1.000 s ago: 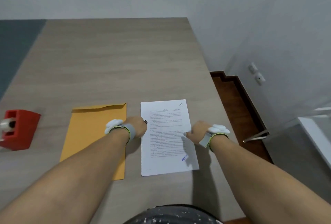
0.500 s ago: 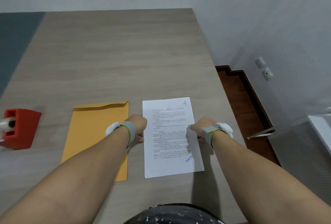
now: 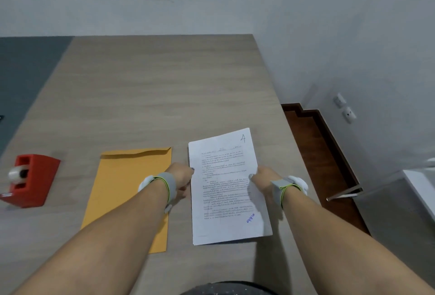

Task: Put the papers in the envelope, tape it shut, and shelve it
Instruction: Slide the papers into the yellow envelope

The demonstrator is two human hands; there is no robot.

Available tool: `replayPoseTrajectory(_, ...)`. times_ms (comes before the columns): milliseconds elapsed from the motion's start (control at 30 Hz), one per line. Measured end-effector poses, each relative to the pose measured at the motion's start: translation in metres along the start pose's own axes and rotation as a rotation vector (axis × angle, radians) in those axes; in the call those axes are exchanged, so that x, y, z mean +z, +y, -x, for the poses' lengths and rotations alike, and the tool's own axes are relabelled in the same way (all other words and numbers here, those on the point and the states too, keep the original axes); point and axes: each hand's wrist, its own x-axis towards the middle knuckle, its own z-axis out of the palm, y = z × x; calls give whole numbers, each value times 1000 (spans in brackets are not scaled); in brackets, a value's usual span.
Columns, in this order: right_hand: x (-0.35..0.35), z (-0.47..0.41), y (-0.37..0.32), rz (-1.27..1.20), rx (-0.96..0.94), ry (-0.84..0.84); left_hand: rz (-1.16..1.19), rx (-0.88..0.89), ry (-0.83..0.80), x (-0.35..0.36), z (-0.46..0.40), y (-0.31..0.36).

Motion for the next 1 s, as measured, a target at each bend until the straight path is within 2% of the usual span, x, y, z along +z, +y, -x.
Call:
replayPoseTrajectory(67,-6,6,-1,-120,-40,-7,-60,120,5,-7,3,4)
replayPoseTrajectory(200,-14,25,-14,-382,-97,-16,2,236,-49,-16,15,16)
replayPoseTrajectory(267,-16,32,-20,-405,-179,28,-17,355,44,-15,25,26)
replayPoseTrajectory(400,-24,45,-36,-402,-360,204,-162,620,345,-6,62,50)
replayPoseTrajectory(533,-30,67,-49,-496,-469,330,-61,770,400,0,89,55)
replayPoseTrajectory(700,-25,87,-42,-526,-502,351,-78,783,364,8,104,38)
replayPoseTrajectory(1000,-6,93,-23,-515,-506,301,-241,750,357,21,106,11)
